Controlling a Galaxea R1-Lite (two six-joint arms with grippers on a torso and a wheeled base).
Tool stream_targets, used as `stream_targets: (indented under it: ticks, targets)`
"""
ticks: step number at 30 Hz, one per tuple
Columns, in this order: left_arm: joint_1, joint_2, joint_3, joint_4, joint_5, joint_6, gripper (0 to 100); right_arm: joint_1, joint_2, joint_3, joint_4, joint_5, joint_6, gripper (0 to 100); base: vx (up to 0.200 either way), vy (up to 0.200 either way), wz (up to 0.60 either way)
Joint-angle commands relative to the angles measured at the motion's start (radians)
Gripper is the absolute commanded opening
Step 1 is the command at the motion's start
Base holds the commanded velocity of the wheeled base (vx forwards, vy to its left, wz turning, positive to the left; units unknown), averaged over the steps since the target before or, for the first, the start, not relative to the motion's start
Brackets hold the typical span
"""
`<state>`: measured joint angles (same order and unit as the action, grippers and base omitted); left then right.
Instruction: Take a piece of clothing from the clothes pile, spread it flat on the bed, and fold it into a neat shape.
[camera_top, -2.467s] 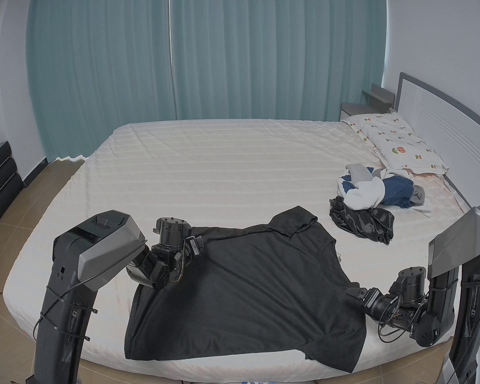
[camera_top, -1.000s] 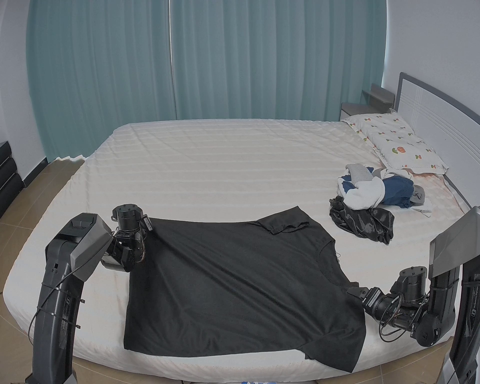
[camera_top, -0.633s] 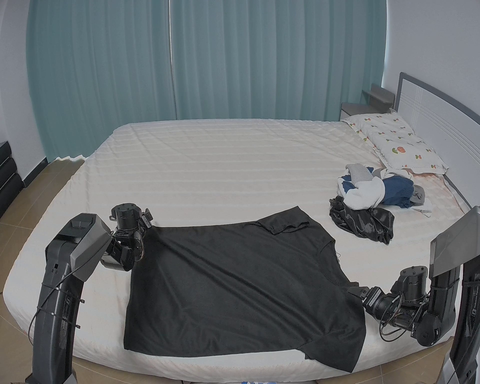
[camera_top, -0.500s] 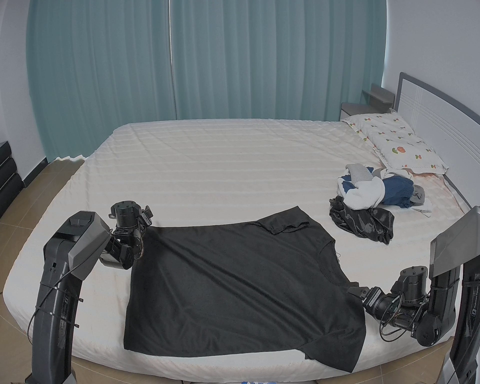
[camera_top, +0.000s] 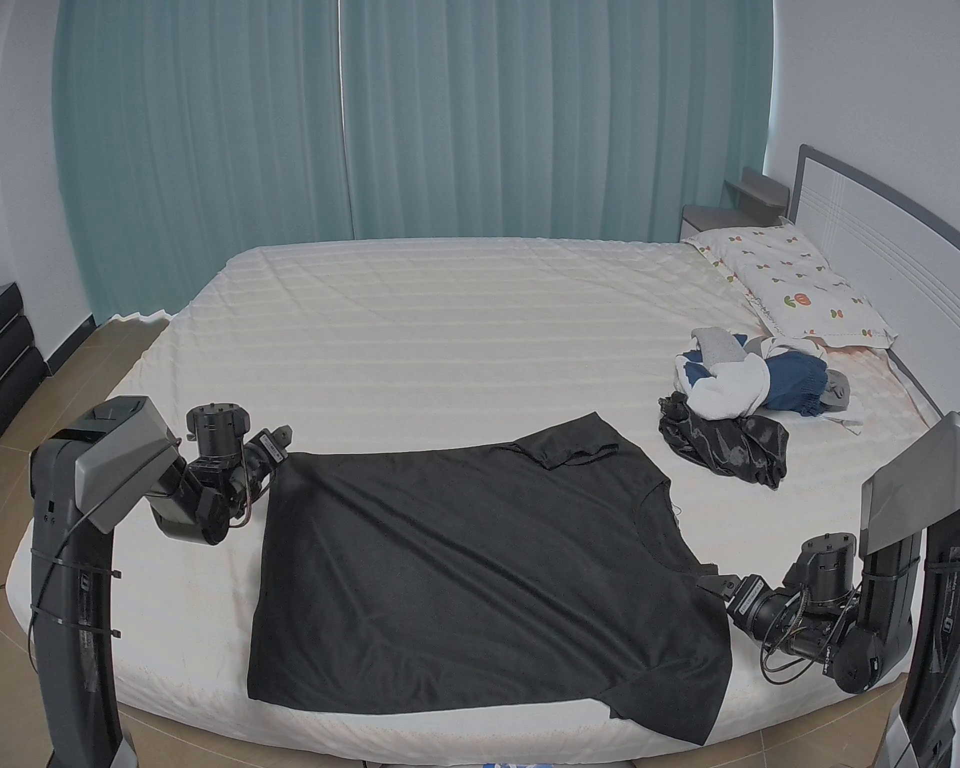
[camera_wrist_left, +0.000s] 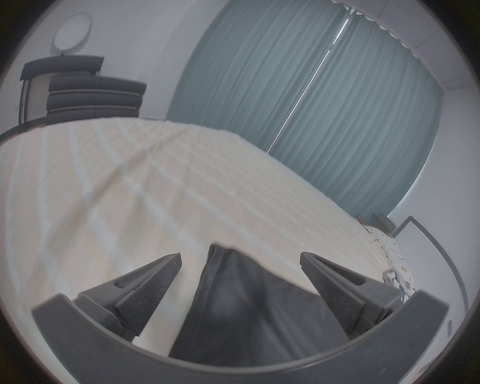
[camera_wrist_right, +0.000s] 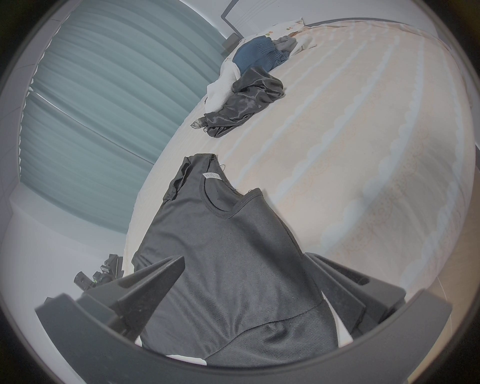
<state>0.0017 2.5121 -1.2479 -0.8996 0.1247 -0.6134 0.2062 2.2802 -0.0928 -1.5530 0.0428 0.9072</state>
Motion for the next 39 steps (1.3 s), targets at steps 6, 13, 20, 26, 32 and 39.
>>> stream_targets:
  ticks: [6,13,20,26,32,39]
  targets:
    - [0.001,-0.277,0.521,-0.065,-0.172,-0.097,100,0.002,0.012,0.011,-0.01,0.003,0.002,100,0.0,0.0,0.0]
    - [-0.008,-0.365,0.801,-0.228,-0.194,-0.109,100,0.007,0.047,0.007,-0.012,0.012,0.004,100,-0.057,0.0,0.0]
    - [-0.005,-0.378,0.953,-0.274,-0.203,-0.111,100,0.013,0.044,0.001,-0.012,0.014,0.004,100,-0.2,0.0,0.0]
    - [-0.005,-0.369,1.029,-0.298,-0.266,-0.108,100,0.01,0.042,0.005,-0.012,0.014,0.009,100,0.0,0.0,0.0]
    - [-0.005,-0.348,1.078,-0.303,-0.28,-0.091,100,0.012,0.048,0.004,-0.012,0.014,0.009,100,0.0,0.0,0.0]
    - [-0.019,-0.276,1.093,-0.392,-0.277,-0.035,100,0.013,0.048,0.005,-0.012,0.014,0.007,100,0.0,0.0,0.0]
